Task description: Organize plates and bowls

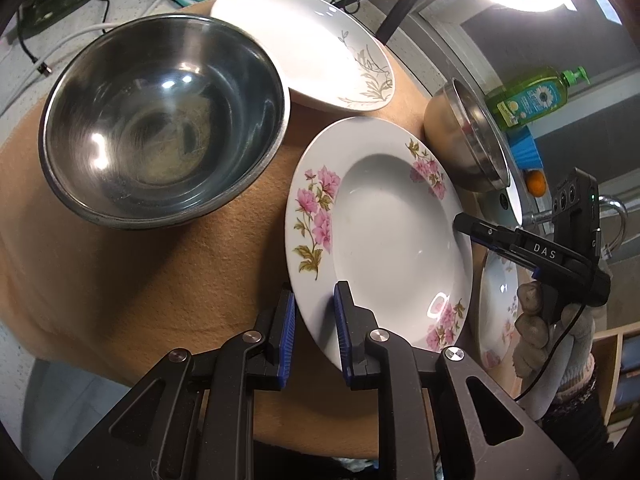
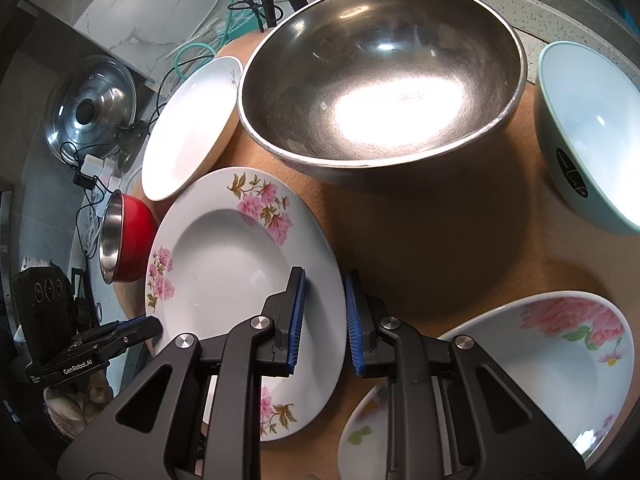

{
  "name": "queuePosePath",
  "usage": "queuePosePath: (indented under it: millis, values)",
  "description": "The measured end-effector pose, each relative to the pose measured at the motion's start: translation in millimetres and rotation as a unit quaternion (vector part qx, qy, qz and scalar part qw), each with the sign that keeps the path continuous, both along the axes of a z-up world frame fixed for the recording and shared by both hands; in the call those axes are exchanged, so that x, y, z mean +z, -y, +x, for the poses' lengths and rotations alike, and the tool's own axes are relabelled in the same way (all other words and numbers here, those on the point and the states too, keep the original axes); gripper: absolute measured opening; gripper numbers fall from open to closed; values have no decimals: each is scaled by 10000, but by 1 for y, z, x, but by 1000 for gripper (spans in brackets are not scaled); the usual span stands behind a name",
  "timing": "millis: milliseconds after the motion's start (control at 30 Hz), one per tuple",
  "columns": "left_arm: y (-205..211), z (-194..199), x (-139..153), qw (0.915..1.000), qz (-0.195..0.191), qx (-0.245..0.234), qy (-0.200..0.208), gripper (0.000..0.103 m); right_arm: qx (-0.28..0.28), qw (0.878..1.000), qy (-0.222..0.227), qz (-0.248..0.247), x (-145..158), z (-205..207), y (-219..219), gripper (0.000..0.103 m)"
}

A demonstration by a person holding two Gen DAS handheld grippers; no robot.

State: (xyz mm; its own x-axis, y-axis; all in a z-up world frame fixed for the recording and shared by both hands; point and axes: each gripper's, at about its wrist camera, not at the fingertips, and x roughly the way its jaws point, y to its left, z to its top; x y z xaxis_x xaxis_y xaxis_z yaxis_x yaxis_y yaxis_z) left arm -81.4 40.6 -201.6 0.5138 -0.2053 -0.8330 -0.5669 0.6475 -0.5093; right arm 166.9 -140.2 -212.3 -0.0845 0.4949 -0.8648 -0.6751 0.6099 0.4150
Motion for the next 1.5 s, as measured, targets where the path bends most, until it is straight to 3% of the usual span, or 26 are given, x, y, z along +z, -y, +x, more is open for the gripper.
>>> queuePosePath:
  millis: [1500]
  values:
    - [15,-26,0,9988,60,-414,-243,20,772,9948,403,-520,7,-50,12,22]
